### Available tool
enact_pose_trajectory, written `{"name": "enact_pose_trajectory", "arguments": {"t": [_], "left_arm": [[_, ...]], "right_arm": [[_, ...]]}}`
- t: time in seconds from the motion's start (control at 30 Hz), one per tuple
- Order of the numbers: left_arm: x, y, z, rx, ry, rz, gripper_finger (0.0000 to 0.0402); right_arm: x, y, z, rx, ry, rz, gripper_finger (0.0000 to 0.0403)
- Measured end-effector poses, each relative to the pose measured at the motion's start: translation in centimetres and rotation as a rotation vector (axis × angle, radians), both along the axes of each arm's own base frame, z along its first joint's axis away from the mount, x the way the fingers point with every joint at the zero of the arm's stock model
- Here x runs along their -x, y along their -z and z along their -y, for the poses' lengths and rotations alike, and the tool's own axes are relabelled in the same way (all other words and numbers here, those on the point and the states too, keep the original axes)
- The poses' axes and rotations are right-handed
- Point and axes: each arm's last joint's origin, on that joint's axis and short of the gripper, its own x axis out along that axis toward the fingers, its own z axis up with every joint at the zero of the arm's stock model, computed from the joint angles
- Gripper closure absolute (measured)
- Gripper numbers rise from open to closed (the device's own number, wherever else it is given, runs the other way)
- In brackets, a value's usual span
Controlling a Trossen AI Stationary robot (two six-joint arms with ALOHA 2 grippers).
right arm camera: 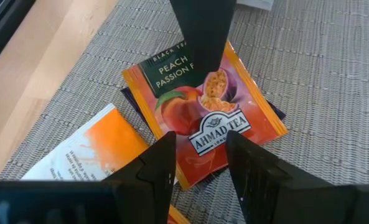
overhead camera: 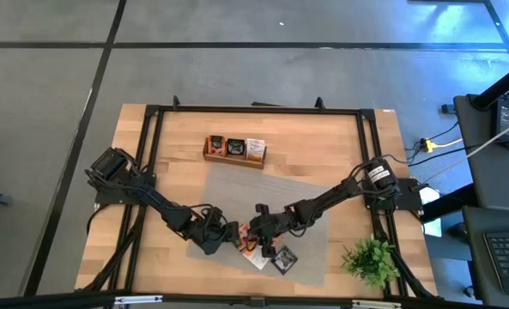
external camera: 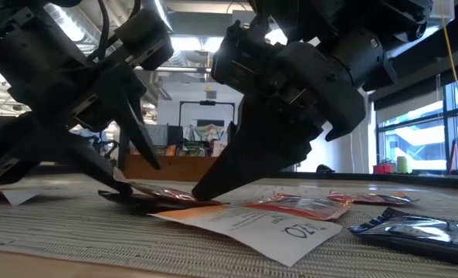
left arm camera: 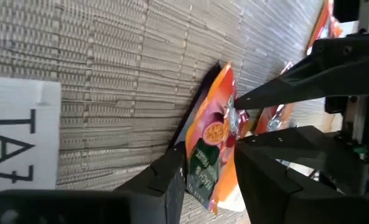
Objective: Pick & Place Tea
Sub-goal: Put the orange tea bag into the left section of the wooden organizer
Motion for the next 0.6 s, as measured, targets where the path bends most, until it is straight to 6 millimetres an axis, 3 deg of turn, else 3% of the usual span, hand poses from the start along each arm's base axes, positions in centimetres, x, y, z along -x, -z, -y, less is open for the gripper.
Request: {"name": "enact_pose_trajectory", "arguments": {"t": [0.6], "left_arm": [[-0.09, -0.1, 0.05, -0.046, 0.046, 0.012, 0.0382]], "right_arm": [[0.09, 0.19, 0.04, 0.009, 0.001, -0.012, 0.0259]]}}
